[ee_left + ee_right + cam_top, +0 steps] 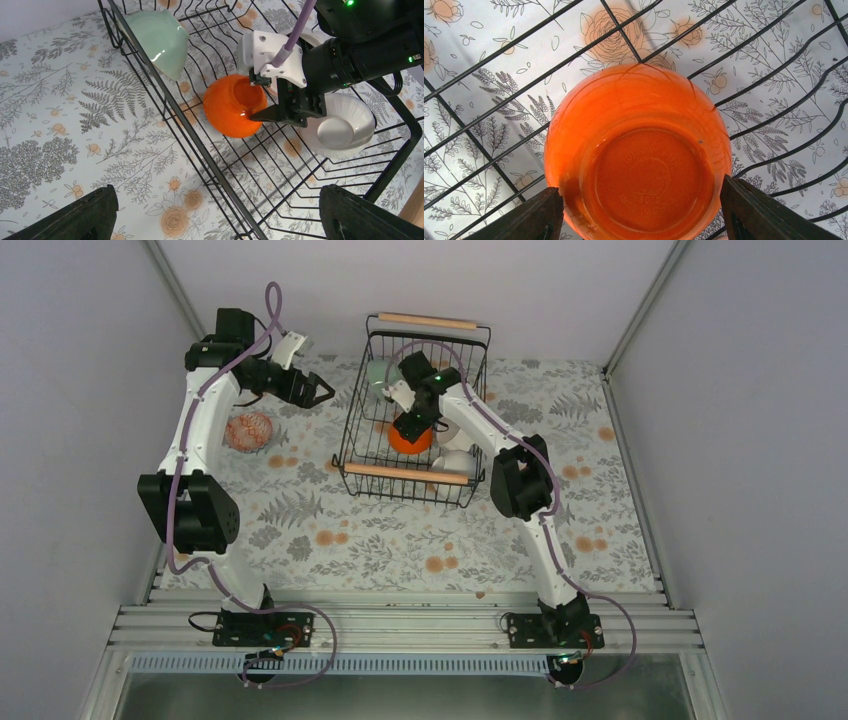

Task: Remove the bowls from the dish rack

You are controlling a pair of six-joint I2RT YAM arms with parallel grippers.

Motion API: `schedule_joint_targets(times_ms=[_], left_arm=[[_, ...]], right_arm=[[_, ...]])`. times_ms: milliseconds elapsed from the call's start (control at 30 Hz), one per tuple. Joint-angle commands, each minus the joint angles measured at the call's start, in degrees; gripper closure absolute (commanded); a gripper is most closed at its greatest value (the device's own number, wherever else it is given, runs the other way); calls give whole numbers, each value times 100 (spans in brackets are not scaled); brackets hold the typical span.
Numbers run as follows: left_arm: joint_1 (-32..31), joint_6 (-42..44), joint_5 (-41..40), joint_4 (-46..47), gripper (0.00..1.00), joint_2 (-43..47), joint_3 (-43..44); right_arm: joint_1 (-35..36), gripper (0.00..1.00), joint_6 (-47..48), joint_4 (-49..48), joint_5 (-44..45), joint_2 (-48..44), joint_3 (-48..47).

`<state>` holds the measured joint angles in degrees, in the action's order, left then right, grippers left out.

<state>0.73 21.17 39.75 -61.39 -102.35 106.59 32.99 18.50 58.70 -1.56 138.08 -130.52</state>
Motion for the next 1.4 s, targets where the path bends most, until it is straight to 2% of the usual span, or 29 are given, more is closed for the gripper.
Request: schedule_joint_targets(times_ms=[0, 500, 967, 1367], left_arm=[[-12, 10, 183, 59, 0, 181, 39], [-12, 54, 261, 92, 0, 207, -103], [-12, 15, 335, 126, 0, 272, -184], [-48, -150, 698, 130, 0, 289, 117]], right_arm=[[40, 23, 20, -110, 44, 82, -205], [2, 27, -4, -112, 32, 249, -208], [-55, 55, -64, -63, 93, 129, -11], [-106, 58, -110, -213, 3, -232, 53]])
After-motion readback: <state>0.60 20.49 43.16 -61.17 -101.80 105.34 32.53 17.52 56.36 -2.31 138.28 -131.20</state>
